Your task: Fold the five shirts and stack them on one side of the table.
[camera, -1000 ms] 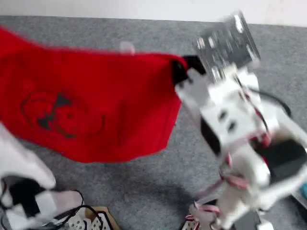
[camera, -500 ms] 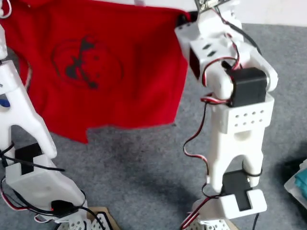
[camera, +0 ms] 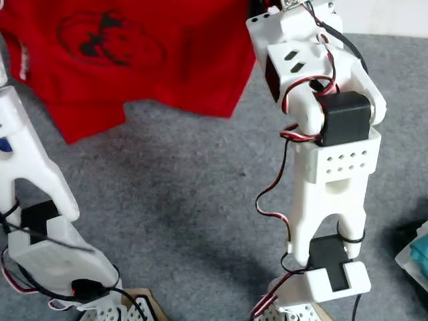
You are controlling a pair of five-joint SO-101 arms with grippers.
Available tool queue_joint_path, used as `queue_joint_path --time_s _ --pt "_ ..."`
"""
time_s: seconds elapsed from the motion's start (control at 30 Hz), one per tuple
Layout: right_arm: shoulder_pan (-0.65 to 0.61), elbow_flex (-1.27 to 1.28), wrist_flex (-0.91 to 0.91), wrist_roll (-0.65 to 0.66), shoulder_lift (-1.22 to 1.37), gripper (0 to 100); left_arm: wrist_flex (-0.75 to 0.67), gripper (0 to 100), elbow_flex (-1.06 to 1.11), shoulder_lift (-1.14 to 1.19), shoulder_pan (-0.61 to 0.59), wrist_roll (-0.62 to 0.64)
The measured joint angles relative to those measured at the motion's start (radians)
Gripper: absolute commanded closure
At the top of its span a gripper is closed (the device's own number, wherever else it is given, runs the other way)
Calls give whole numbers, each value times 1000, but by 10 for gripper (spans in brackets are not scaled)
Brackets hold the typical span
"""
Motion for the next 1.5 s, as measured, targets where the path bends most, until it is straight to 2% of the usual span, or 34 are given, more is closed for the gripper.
queue_joint_path --time_s 0.23,0.5,0.67,0.8,0.97,1.13,1.33,1.5 --pt "-5 -233 215 0 0 991 173 994 -92 -135 -2 0" --pt "-34 -511 462 0 -3 991 410 994 -103 -336 -2 -2" --pt "-35 -597 529 -9 -17 991 511 994 -109 -436 -68 -2" --pt "-51 -516 532 -15 -123 991 568 994 -109 -496 -101 -2" --pt "-160 -281 532 -17 -322 991 621 994 -109 -562 -110 -2" --pt "-184 -81 528 -18 -486 991 647 994 -109 -651 -110 -2" --pt "-184 23 483 -18 -532 991 660 994 -120 -658 -114 -2" --pt "-184 133 430 -18 -488 991 663 994 -44 -535 -115 -2"
